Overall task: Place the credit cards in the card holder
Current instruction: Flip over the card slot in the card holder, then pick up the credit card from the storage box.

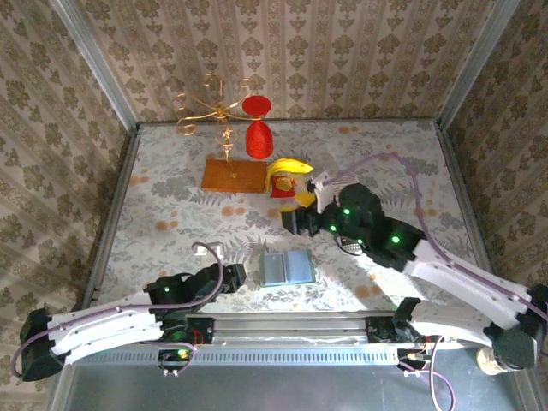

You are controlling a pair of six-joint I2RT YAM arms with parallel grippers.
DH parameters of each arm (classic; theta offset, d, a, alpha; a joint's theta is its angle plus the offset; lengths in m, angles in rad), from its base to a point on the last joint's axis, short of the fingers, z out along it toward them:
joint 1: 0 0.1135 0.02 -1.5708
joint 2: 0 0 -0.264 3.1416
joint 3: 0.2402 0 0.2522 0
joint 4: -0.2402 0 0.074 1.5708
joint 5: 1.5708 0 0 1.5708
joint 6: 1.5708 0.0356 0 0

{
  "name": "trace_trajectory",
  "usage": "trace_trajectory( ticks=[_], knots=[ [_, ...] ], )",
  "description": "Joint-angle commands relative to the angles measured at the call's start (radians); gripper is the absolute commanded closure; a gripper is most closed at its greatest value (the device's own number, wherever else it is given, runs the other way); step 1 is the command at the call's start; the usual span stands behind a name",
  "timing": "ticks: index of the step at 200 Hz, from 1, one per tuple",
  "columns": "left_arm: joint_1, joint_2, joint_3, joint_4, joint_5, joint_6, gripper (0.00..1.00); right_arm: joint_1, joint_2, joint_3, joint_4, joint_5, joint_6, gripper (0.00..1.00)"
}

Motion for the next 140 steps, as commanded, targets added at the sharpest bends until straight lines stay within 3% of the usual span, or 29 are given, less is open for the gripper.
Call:
trace_trajectory(
  ticks=[1, 31, 59, 81, 109, 140],
  knots=[
    [0.053, 0.060, 0.048, 0.092, 0.065, 0.093, 0.45, -0.024, -0.025, -0.014, -0.266, 0.067, -0.698, 0.20],
    [0.124, 0.125, 0.062, 0.148, 0.166, 0.142, 0.42, -0.241, 0.019, -0.008, -0.550, 0.024, -1.106, 0.12],
    [0.164, 0.138, 0.056, 0.163, 0.219, 0.168, 0.41, -0.391, 0.103, -0.109, -0.430, 0.147, -1.387, 0.12],
    [0.187, 0.122, 0.048, 0.171, 0.258, 0.185, 0.41, -0.466, 0.188, -0.101, -0.361, 0.099, -1.466, 0.12],
    [0.195, 0.112, 0.044, 0.172, 0.309, 0.202, 0.41, -0.494, 0.265, -0.106, -0.280, 0.142, -1.581, 0.11],
    [0.196, 0.099, 0.024, 0.172, 0.321, 0.193, 0.41, -0.505, 0.290, -0.086, -0.366, 0.088, -1.601, 0.10]
  ],
)
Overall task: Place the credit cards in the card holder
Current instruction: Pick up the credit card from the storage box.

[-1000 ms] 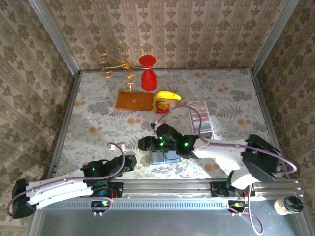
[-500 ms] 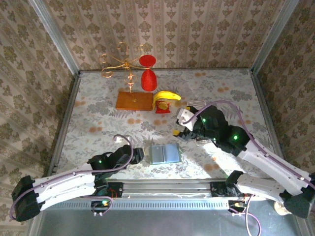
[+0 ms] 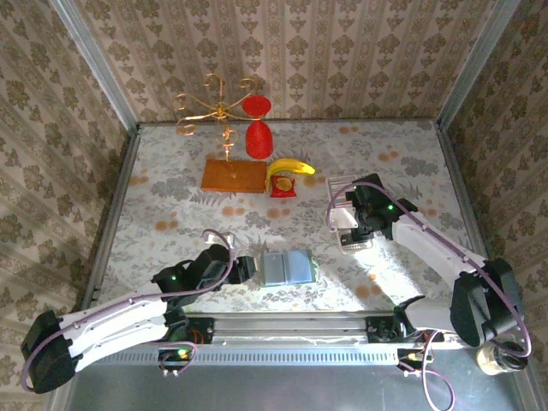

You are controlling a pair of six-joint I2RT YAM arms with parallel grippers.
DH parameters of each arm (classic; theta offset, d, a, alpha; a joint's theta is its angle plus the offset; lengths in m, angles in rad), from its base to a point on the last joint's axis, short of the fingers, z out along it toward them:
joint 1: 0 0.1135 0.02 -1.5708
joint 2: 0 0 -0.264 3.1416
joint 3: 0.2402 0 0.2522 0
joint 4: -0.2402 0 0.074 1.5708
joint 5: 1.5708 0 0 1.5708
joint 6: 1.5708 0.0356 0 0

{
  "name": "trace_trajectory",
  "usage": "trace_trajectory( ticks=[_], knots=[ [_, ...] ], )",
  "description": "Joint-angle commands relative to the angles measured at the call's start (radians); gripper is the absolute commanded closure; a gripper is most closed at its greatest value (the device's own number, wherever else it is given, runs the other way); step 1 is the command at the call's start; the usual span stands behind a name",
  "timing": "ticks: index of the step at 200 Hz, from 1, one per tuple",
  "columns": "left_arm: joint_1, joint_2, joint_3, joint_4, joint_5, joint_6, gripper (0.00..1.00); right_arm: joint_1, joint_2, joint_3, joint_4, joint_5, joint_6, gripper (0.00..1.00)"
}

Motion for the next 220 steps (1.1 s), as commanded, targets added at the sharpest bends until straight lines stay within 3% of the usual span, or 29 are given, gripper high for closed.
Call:
trace_trajectory(
  ticks=[1, 31, 115, 220],
  knots=[
    [0.009, -0.021, -0.011, 0.012, 0.035, 0.022, 0.41, -0.007, 0.012, 0.026, -0.037, -0.025, -0.096, 0.09],
    [0.014, -0.041, -0.038, 0.031, 0.031, 0.003, 0.41, -0.007, 0.033, -0.017, 0.062, -0.014, -0.095, 0.04],
    [0.014, -0.059, -0.052, 0.022, 0.036, -0.012, 0.41, -0.002, 0.098, -0.004, 0.018, 0.000, -0.087, 0.00],
    [0.015, -0.070, -0.065, 0.029, 0.038, -0.028, 0.42, 0.001, 0.037, 0.033, 0.011, 0.011, -0.044, 0.00]
  ],
)
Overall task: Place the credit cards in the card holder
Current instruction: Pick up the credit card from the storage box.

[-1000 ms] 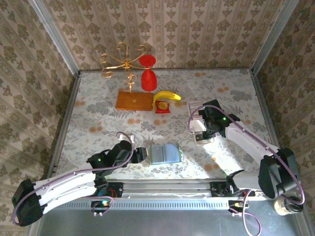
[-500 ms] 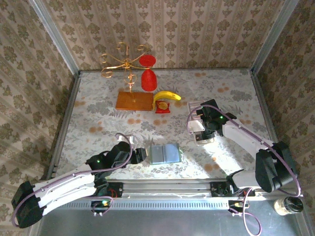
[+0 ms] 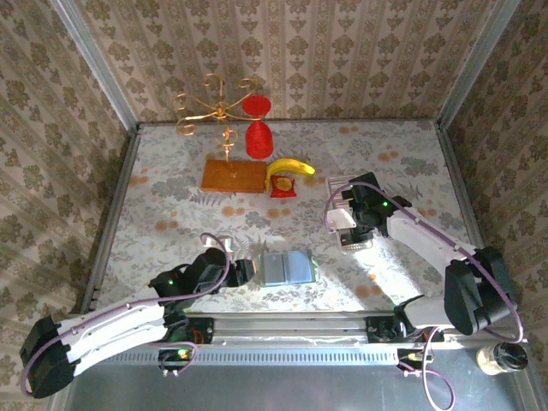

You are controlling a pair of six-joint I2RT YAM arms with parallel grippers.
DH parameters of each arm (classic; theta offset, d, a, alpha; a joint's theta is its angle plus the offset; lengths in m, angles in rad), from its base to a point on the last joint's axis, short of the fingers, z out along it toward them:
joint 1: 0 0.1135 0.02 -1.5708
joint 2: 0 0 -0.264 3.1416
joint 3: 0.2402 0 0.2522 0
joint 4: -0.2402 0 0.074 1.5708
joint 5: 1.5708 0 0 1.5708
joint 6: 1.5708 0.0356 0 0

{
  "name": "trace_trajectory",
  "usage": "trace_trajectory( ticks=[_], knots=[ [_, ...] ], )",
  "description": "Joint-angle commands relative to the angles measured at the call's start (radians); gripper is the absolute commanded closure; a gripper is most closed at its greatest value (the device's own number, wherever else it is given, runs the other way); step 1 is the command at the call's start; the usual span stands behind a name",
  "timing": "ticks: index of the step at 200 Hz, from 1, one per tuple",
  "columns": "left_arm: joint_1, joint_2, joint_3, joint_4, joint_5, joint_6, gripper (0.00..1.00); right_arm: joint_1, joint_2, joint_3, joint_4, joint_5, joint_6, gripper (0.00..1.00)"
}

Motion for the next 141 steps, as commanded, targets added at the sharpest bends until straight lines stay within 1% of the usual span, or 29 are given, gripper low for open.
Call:
trace_trajectory(
  ticks=[1, 24, 66, 103, 135, 141],
  knots=[
    [0.009, -0.012, -0.010, 0.007, 0.011, -0.016, 0.42, 0.003, -0.033, 0.025, -0.026, 0.011, 0.013, 0.00],
    [0.008, -0.014, -0.014, 0.011, 0.016, -0.020, 0.42, 0.005, -0.069, 0.004, -0.085, -0.017, 0.012, 0.00],
    [0.008, -0.014, -0.017, 0.018, 0.022, -0.022, 0.42, 0.005, -0.101, -0.058, -0.065, -0.021, 0.004, 0.00],
    [0.009, -0.013, -0.017, 0.020, 0.022, -0.022, 0.42, 0.006, -0.036, -0.041, -0.064, -0.026, 0.005, 0.00],
    [0.009, -0.009, -0.017, 0.023, 0.024, -0.022, 0.42, 0.004, 0.030, -0.002, -0.046, 0.003, 0.011, 0.00],
    [0.008, -0.009, -0.016, 0.023, 0.025, -0.020, 0.42, 0.003, 0.066, 0.005, -0.044, 0.006, 0.012, 0.00]
  ],
)
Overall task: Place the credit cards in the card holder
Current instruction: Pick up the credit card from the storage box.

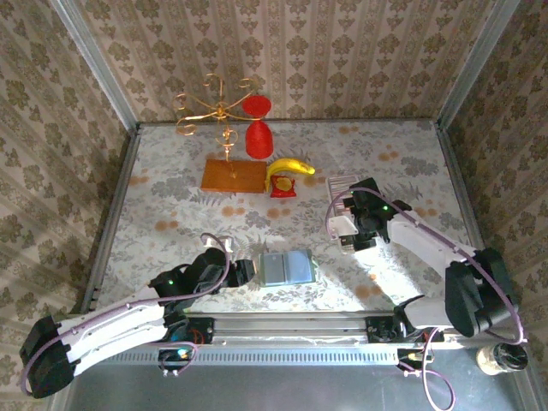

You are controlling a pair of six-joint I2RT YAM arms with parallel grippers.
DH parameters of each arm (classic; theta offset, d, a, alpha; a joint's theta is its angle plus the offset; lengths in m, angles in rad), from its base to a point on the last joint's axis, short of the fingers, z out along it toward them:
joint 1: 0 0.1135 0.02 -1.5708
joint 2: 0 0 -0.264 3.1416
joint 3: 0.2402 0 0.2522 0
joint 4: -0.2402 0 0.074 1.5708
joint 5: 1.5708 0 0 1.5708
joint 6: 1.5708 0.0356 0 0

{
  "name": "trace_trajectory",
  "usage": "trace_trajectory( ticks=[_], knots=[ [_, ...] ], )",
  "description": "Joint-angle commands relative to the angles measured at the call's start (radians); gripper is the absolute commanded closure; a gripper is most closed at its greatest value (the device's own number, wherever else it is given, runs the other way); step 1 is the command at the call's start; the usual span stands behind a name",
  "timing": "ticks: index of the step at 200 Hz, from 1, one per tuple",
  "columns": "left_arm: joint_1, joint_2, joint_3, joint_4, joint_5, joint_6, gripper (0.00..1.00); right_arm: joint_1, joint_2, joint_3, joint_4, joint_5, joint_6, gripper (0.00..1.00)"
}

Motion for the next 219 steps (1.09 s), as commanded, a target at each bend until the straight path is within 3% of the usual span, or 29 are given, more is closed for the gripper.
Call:
trace_trajectory(
  ticks=[1, 53, 126, 158, 176, 219],
  knots=[
    [0.009, -0.009, -0.014, 0.016, 0.010, -0.012, 0.42, 0.003, 0.064, 0.049, -0.010, 0.008, 0.012, 0.00],
    [0.009, -0.008, -0.019, 0.019, 0.005, -0.017, 0.44, 0.001, 0.102, 0.049, 0.065, 0.018, 0.012, 0.00],
    [0.007, -0.023, -0.046, 0.053, 0.010, -0.044, 0.49, 0.009, 0.039, 0.050, -0.011, 0.009, 0.019, 0.35],
    [0.008, -0.038, -0.050, 0.045, 0.014, -0.048, 0.52, 0.014, -0.004, 0.025, -0.008, 0.006, 0.012, 0.43],
    [0.008, -0.047, -0.057, 0.047, 0.014, -0.055, 0.53, 0.014, -0.014, 0.022, -0.012, 0.013, 0.005, 0.56],
    [0.007, -0.066, -0.069, 0.057, 0.014, -0.058, 0.56, 0.017, -0.030, 0.017, -0.035, 0.011, 0.007, 0.59]
  ],
)
